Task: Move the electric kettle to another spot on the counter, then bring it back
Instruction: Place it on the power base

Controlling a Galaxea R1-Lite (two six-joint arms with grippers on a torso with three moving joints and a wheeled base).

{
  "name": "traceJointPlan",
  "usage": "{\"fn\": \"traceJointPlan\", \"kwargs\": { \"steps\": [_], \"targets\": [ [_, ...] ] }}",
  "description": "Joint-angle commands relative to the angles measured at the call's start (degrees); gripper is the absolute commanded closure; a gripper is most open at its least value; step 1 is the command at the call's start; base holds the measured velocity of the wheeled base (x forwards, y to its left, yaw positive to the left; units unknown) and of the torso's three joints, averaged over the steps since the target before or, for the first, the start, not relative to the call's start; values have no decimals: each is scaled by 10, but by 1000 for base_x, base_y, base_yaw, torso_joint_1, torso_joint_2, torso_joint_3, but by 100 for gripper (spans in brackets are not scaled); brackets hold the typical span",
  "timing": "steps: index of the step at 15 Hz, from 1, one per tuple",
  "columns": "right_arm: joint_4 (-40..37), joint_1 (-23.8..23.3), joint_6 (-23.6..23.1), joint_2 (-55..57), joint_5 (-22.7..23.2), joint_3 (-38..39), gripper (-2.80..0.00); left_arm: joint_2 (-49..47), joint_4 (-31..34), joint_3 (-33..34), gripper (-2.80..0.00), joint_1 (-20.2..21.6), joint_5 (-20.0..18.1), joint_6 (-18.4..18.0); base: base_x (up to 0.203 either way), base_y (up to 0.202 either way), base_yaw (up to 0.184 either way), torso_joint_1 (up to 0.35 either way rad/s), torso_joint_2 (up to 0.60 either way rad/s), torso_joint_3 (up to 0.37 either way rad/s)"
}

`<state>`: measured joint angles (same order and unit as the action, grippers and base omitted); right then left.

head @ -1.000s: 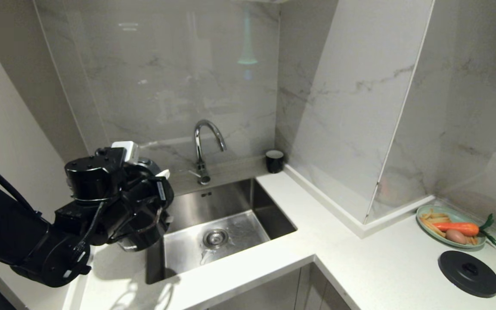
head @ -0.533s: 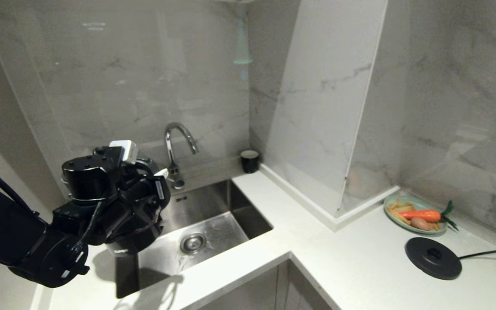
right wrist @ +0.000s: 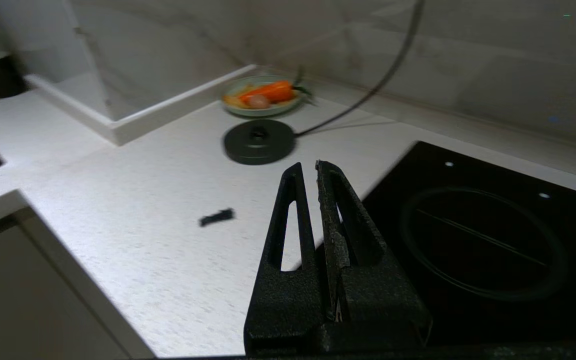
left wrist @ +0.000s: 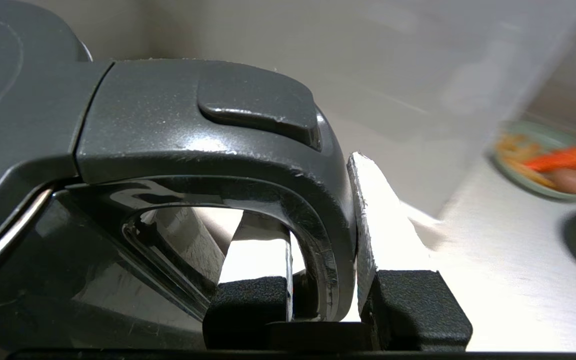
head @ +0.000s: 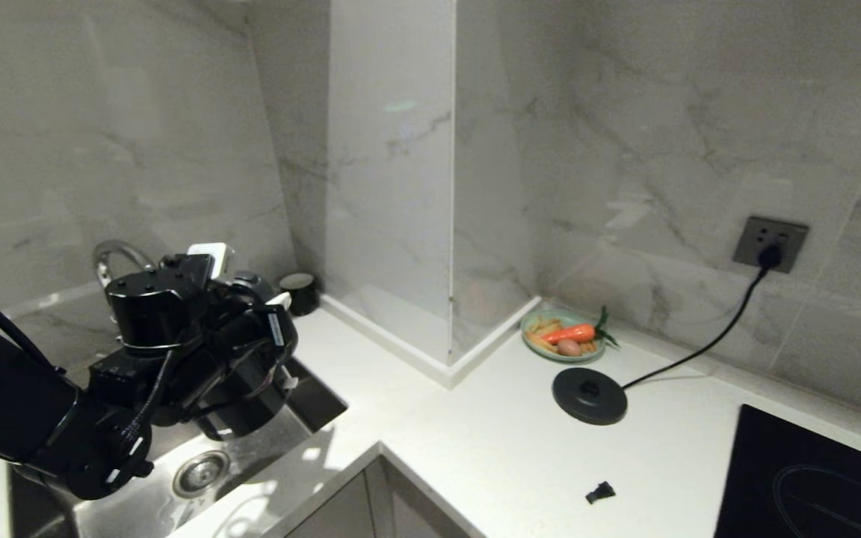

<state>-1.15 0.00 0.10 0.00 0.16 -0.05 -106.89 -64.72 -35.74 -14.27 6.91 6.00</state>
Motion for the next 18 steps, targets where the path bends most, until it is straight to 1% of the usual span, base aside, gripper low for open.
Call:
{"fn": "traceJointPlan", "kwargs": {
  "steps": [1, 8, 10, 13, 14, 17, 18],
  "targets": [
    [1, 0, 0, 0, 0, 0, 0, 2, -4, 1, 0, -1, 0, 1, 4, 5, -173, -2, -2, 8],
    [0, 0, 0, 0, 0, 0, 0, 10, -4, 7, 0, -2, 1, 1, 3, 9, -174, 4, 5, 6],
    [0, 0, 0, 0, 0, 0, 0, 17, -4, 21, 0, -7, 1, 1, 2, 7, -135, -3, 9, 12],
    [0, 0, 1, 0, 0, 0, 0, 37, -8, 61, 0, -33, 0, 3, 1, 1, -20, 1, 0, 2],
    [0, 0, 0, 0, 0, 0, 0, 48, -8, 70, 0, -48, 0, 3, 0, 0, 0, 0, 0, 0],
    [0, 0, 0, 0, 0, 0, 0, 59, -6, 71, 0, -93, 3, 2, 0, 0, 0, 0, 0, 0],
    [0, 0, 0, 0, 0, 0, 0, 57, -5, 69, 0, -115, 3, 2, 0, 0, 0, 0, 0, 0]
  ]
}}
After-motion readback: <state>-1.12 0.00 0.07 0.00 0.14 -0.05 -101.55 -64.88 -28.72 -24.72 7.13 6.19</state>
